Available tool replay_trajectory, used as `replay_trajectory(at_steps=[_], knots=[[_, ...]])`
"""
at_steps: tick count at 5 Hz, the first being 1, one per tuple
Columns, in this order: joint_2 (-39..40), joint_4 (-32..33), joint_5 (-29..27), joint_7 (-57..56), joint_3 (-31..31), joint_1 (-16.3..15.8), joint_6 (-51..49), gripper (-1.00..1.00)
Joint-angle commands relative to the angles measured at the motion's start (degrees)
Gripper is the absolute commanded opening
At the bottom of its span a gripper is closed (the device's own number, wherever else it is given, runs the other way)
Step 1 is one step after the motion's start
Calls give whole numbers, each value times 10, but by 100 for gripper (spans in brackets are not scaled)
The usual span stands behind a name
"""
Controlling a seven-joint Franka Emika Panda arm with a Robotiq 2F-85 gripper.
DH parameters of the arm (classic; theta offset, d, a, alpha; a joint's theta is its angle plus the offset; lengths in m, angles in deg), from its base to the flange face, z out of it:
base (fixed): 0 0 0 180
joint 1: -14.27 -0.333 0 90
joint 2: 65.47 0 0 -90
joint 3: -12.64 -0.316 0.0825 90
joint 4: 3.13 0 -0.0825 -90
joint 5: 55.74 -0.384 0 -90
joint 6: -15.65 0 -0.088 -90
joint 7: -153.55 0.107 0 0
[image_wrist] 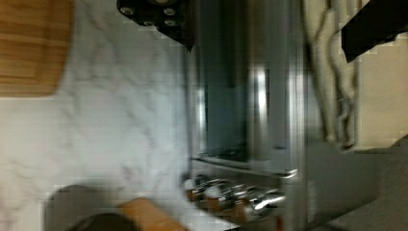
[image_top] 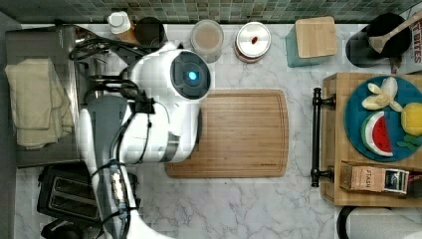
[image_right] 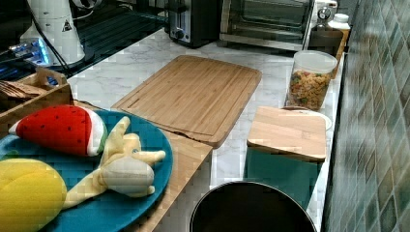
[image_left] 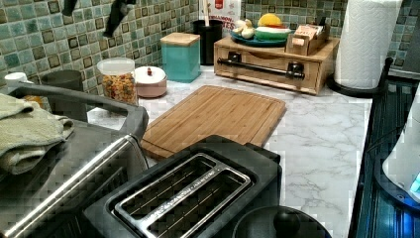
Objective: Pick up the towel.
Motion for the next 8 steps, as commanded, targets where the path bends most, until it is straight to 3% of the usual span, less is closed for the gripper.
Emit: replay_trajectory(at_steps=[1, 6, 8], knots=[[29, -116, -70, -72, -32, -27, -43, 100], [160, -253, -12, -31, -82, -96, -41, 100], [206, -293, 50, 18, -75, -142, -25, 100]])
